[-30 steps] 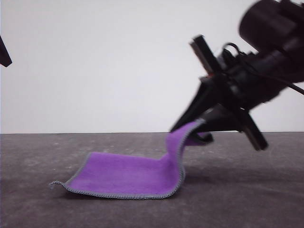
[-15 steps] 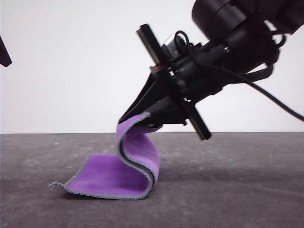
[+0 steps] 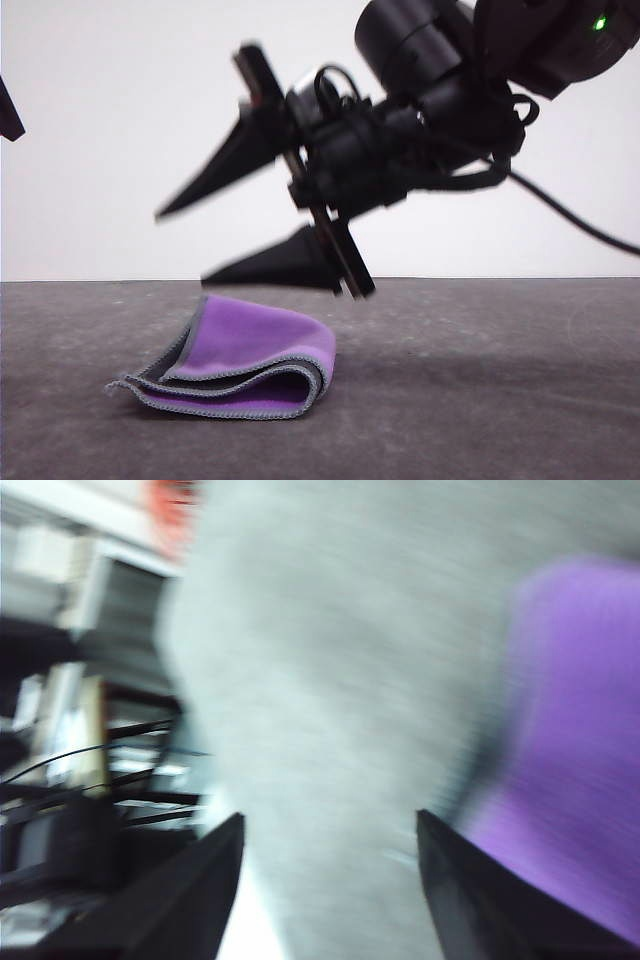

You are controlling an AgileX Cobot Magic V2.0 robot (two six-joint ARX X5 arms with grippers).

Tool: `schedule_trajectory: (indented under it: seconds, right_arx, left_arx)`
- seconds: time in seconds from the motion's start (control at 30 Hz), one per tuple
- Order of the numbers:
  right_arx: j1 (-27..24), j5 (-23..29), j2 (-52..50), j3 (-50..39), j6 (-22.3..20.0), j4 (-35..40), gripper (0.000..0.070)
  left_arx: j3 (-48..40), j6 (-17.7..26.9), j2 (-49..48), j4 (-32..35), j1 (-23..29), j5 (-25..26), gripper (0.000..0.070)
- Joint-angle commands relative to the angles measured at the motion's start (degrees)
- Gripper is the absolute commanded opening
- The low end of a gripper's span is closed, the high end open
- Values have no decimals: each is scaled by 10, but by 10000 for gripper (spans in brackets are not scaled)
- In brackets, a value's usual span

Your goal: Fold clothes

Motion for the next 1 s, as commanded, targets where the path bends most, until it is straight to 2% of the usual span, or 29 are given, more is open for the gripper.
schedule_trajectory:
  seconds: [0.0, 0.07, 0.17, 0.4, 0.57, 0.67, 0.97]
  right_arx:
    - [2, -12, -10, 10, -9, 7, 371]
    - [-3, -13, -28, 10, -14, -13, 371]
    - [-8, 7, -67, 10, -68, -73, 371]
    - [-24, 147, -198, 10, -265, -291, 368]
    - [-60, 252, -295, 8, -368, -432, 364]
    - [-93, 279, -352, -8, -390, -475, 362]
    - [-204, 279, -519, -95, -393, -488, 360]
  left_arx:
    - [1, 3, 3, 3, -2, -1, 393]
    - [1, 3, 3, 3, -2, -1, 393]
    - [1, 1, 3, 3, -2, -1, 393]
    - [1, -26, 3, 3, -2, -1, 393]
    - [1, -27, 3, 3, -2, -2, 393]
    - [1, -27, 3, 3, -2, -6, 393]
    - [1, -27, 3, 22, -2, -19, 393]
